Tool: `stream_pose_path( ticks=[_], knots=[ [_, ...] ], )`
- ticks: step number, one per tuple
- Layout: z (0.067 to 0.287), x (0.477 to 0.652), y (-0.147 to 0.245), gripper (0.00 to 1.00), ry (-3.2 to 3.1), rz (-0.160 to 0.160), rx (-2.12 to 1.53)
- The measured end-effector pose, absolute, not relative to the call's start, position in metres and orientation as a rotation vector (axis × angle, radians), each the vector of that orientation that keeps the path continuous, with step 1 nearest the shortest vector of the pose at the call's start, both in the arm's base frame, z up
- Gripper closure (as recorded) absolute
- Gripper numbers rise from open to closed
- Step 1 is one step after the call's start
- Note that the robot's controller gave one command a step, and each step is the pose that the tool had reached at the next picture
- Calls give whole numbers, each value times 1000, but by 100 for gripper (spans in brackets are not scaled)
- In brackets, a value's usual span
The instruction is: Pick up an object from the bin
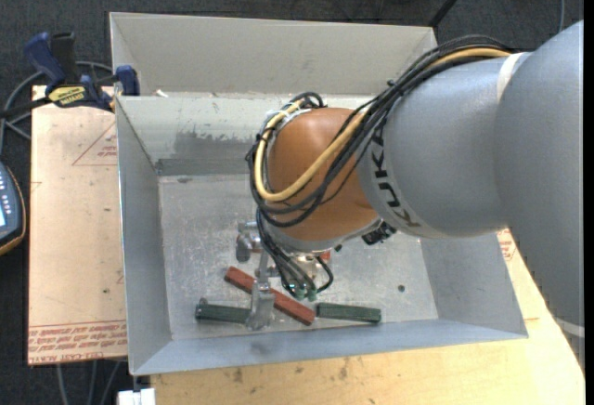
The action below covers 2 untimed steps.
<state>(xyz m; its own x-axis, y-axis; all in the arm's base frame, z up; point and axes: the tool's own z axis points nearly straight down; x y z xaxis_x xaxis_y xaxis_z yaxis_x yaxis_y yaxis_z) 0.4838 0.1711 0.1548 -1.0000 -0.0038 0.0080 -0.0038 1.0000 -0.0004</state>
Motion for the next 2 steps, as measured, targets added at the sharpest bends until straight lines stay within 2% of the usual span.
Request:
stream_pose_path(
  ticks=[1,2],
  knots=[
    [68,519,156,0,-3140,-2,70],
    [73,518,156,100,-3134,0,76]
  ],
)
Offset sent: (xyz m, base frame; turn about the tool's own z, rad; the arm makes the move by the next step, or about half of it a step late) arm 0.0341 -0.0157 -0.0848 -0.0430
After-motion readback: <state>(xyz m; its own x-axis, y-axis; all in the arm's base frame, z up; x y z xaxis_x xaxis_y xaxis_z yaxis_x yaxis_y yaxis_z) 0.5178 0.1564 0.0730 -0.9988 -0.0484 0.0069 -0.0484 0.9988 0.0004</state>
